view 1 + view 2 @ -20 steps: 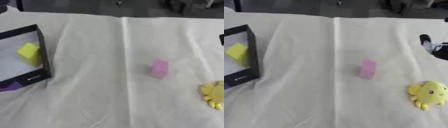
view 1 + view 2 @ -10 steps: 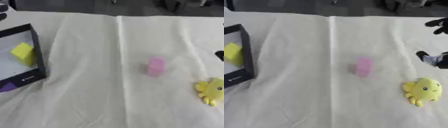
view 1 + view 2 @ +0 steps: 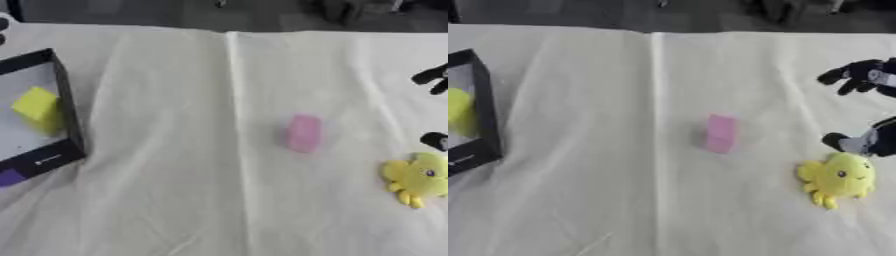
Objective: Pick up the objects with one hand, pass them to the other hand, and then place them into the box on the other side of the table.
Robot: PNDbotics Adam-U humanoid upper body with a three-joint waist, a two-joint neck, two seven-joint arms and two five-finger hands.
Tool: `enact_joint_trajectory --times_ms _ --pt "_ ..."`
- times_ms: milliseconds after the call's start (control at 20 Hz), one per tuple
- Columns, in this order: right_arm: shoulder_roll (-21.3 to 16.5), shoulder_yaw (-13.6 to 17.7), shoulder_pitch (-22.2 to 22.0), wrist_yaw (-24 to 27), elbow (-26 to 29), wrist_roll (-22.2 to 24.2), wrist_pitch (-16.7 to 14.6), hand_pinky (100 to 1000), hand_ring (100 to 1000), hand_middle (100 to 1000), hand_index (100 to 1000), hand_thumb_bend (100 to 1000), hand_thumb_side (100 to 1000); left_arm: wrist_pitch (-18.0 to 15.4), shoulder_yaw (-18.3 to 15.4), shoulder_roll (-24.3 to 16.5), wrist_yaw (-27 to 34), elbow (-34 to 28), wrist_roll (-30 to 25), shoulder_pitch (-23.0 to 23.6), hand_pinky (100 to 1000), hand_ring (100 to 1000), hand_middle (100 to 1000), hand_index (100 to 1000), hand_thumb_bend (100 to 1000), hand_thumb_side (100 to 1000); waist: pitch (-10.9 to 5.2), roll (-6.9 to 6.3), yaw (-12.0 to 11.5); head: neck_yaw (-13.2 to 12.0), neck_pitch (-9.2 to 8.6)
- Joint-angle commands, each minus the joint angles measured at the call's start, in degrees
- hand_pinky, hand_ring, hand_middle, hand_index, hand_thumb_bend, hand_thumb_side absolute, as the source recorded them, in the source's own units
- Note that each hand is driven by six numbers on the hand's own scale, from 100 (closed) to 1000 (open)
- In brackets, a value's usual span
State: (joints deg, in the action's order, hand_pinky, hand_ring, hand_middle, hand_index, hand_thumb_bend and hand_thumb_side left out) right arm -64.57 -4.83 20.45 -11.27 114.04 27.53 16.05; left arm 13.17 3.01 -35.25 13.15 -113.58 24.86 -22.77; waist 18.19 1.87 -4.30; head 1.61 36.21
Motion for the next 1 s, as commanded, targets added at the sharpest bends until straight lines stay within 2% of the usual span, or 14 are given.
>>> enact_joint_trajectory --times_ms 50,250,600,750,1000 --pt "-3.35 -1.73 2.26 2.61 0.55 -2.83 4.01 862 828 874 941 410 260 0.46 0.06 -0.73 -0.10 -1.01 -0.09 -0.69 889 810 808 835 100 788 -1.46 0.08 -0.22 0.50 0.34" --pt "-3.18 -6.24 7.14 4.79 0.55 -2.61 8.91 858 827 872 943 423 271 1.20 0.32 -0.58 0.27 -1.01 0.10 -0.94 888 809 803 832 100 787 -1.56 0.22 -0.78 0.99 0.31" --pt "-1.90 -12.98 14.10 7.32 0.55 0.49 12.47 851 822 875 951 433 261 1.90 0.51 -0.69 0.47 -1.01 0.49 -1.07 887 806 799 827 100 787 -1.66 0.72 -1.51 1.23 0.43" --pt "-1.51 -16.10 16.48 9.22 0.55 -1.31 14.44 841 811 878 953 443 256 2.22 0.69 -0.66 0.58 -1.01 0.54 -1.04 887 807 799 826 100 788 -1.69 0.99 -1.73 0.90 0.56" --pt "0.43 -21.32 21.22 12.64 0.55 -5.98 20.05 818 785 874 954 440 278 2.33 0.91 -0.75 0.48 -1.01 0.36 -1.08 887 807 799 826 100 786 -1.80 1.05 -1.89 0.81 0.74"
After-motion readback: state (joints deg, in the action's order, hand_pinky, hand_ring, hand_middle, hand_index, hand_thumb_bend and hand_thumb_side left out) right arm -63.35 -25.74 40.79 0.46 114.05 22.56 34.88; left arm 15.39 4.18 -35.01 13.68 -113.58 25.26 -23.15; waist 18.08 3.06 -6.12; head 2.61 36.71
